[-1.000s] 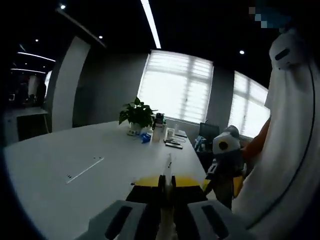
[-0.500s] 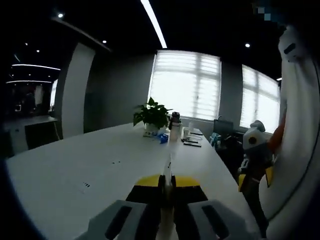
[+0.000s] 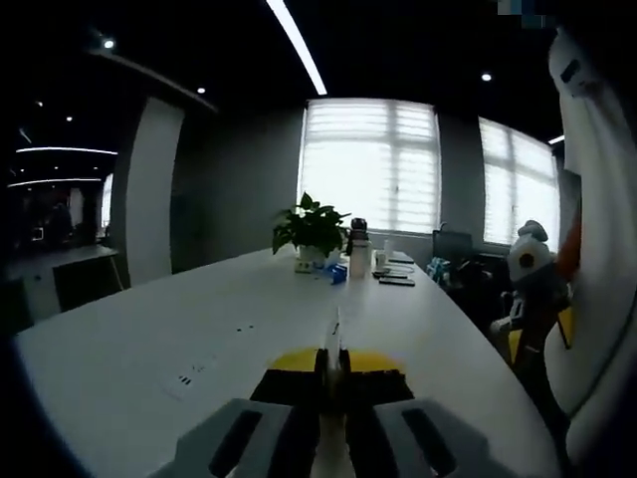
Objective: Arrange the skincare products in the storage area until every visible bottle or jar stands upright without overlapping.
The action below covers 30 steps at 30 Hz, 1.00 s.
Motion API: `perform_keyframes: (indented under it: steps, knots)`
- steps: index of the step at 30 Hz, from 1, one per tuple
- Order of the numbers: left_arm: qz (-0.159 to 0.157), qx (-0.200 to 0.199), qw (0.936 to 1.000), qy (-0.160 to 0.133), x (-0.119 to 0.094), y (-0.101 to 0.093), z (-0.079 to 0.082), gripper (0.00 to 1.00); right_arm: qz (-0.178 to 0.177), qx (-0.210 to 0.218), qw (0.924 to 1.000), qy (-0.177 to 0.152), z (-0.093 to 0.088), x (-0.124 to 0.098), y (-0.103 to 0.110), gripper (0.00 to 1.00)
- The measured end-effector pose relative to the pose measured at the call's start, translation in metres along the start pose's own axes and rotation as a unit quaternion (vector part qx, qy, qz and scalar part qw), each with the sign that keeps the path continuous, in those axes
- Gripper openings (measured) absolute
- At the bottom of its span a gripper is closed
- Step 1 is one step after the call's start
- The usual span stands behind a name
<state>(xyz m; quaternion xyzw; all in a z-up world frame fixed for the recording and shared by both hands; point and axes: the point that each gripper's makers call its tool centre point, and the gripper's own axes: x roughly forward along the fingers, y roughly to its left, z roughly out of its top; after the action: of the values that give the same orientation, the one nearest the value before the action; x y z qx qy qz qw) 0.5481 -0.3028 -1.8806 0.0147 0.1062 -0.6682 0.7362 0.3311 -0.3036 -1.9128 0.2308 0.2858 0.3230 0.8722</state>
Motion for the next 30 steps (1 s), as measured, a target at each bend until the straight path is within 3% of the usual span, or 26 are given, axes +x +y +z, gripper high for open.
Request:
perform_keyframes:
  steps: [8, 14, 20, 30]
  knots:
    - [0.000, -0.002, 0.9997, -0.025, 0.005, 0.013, 0.000, 0.05, 0.000, 0.005, 1.0000, 0.005, -0.001, 0.006, 0.002, 0.42]
    - [-0.026, 0.012, 0.9995, -0.009, 0.010, 0.013, -0.014, 0.05, -0.007, 0.011, 0.9999, 0.011, -0.004, 0.006, 0.002, 0.42]
    - [-0.059, 0.033, 0.9977, 0.001, 0.013, 0.009, -0.017, 0.05, -0.009, 0.012, 0.9997, 0.021, -0.008, 0.009, 0.004, 0.41]
    - [-0.071, 0.022, 0.9971, -0.016, 0.006, 0.014, -0.017, 0.07, -0.009, 0.007, 0.9994, 0.031, -0.011, 0.015, 0.006, 0.41]
